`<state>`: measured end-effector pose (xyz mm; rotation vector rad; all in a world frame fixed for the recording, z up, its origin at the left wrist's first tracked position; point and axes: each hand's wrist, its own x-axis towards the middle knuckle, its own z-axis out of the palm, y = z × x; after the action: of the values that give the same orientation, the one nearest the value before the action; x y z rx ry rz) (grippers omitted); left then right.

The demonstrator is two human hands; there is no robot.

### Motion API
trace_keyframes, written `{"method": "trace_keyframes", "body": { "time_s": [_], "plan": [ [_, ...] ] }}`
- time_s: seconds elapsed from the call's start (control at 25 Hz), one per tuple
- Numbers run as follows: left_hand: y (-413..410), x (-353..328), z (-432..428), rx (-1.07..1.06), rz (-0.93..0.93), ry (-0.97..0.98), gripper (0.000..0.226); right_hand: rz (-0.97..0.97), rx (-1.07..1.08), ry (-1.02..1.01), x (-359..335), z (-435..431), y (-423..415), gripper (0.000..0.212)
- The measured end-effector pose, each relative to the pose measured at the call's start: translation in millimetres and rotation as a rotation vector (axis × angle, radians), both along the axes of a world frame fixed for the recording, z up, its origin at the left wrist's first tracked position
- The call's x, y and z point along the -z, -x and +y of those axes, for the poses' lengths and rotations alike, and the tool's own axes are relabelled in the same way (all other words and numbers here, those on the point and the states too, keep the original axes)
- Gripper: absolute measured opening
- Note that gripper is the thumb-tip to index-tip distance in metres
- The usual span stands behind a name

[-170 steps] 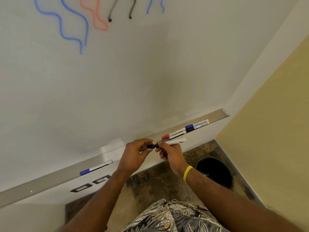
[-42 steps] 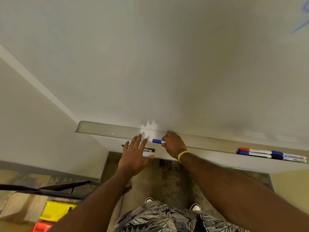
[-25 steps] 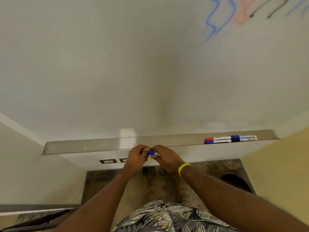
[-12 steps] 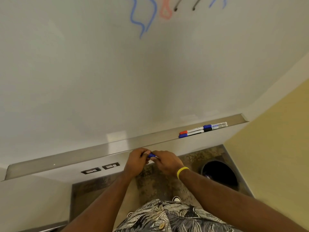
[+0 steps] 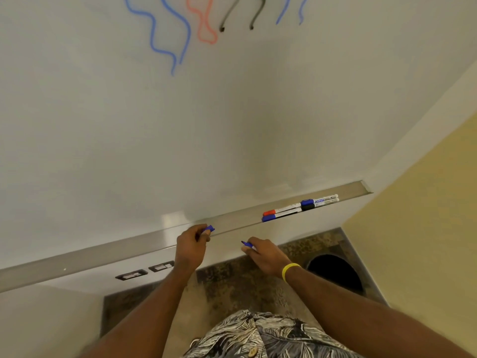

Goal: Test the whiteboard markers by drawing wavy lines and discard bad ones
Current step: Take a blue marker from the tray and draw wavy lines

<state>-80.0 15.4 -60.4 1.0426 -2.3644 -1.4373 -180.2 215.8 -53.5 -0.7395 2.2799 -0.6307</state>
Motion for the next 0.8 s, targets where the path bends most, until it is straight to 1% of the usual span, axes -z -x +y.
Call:
{"method": "trace_keyframes", "body": {
  "time_s": [0.12, 0.24, 0.44, 0.64, 0.8],
  "plan": [
    [11.9, 5.7, -6.8, 0.050, -0.133, 0.142, 0.021, -0.061, 0.072, 0.095, -6.4, 0.9, 3.6, 0.026],
    [26.9, 17.1, -14.0, 0.077, -0.194, 0.163, 0.017, -0.047, 0.147, 0.146, -8.6, 5.9, 9.4, 0.031],
    [39.6, 35.1, -22.2, 0.189, -0.317, 0.234, 0.010, 0.008, 0.160, 0.159, -3.5, 20.7, 16.1, 0.032],
    [46.7, 39.5, -20.0, 0.239, -0.360, 0.263, 0.013, 0.017, 0.182, 0.154, 4.4, 34.8, 20.5, 0.031],
    [48.0, 35.2, -16.6, 0.241, -0.347, 0.258, 0.016, 0.011, 0.177, 0.150, 4.3, 34.5, 19.4, 0.032]
  ]
}}
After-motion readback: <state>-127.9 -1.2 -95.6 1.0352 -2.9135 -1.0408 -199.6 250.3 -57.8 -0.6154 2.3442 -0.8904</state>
